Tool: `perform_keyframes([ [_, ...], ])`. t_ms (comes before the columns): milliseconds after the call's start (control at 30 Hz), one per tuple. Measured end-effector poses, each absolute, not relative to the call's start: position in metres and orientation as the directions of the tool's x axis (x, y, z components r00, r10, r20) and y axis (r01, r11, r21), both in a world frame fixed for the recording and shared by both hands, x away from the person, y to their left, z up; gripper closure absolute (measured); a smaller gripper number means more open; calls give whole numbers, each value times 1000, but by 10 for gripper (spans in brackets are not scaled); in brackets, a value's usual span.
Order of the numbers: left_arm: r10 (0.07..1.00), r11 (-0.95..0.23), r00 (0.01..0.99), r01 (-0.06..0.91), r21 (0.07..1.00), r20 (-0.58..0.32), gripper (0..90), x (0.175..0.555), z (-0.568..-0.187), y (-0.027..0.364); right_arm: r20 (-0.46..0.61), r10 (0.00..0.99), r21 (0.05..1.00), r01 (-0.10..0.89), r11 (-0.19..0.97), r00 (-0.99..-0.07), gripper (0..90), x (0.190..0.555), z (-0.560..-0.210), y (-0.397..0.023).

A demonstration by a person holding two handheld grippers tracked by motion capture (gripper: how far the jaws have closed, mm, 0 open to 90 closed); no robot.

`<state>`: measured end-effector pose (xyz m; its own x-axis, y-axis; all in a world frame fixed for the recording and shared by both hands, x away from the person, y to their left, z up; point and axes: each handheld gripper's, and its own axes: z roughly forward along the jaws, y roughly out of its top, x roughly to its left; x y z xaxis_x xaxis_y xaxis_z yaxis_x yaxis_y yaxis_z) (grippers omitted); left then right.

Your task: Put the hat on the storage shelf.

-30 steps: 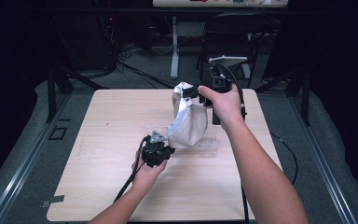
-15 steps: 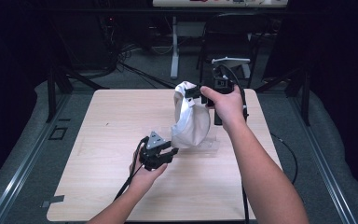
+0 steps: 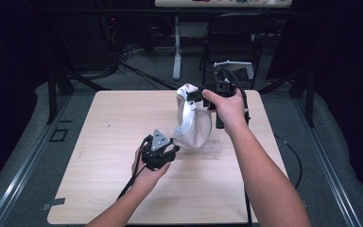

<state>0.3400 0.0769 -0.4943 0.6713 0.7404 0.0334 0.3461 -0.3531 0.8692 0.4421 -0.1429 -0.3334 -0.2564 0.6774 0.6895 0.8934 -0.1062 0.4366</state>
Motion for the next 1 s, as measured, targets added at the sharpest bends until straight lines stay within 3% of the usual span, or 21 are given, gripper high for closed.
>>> perform_keyframes([
  [67, 746, -357, 665, 349, 866, 39, 832, 340, -495, 77, 689, 678, 437, 894, -104, -258, 822, 442, -334, -143],
  [567, 760, -331, 646, 477, 814, -70, 860, 349, -496, 84, 676, 697, 415, 906, -90, -240, 821, 443, -345, -140],
  [1000, 755, -362, 653, 490, 793, -58, 846, 350, -504, 84, 670, 706, 397, 914, -82, -228, 820, 444, -353, -139],
])
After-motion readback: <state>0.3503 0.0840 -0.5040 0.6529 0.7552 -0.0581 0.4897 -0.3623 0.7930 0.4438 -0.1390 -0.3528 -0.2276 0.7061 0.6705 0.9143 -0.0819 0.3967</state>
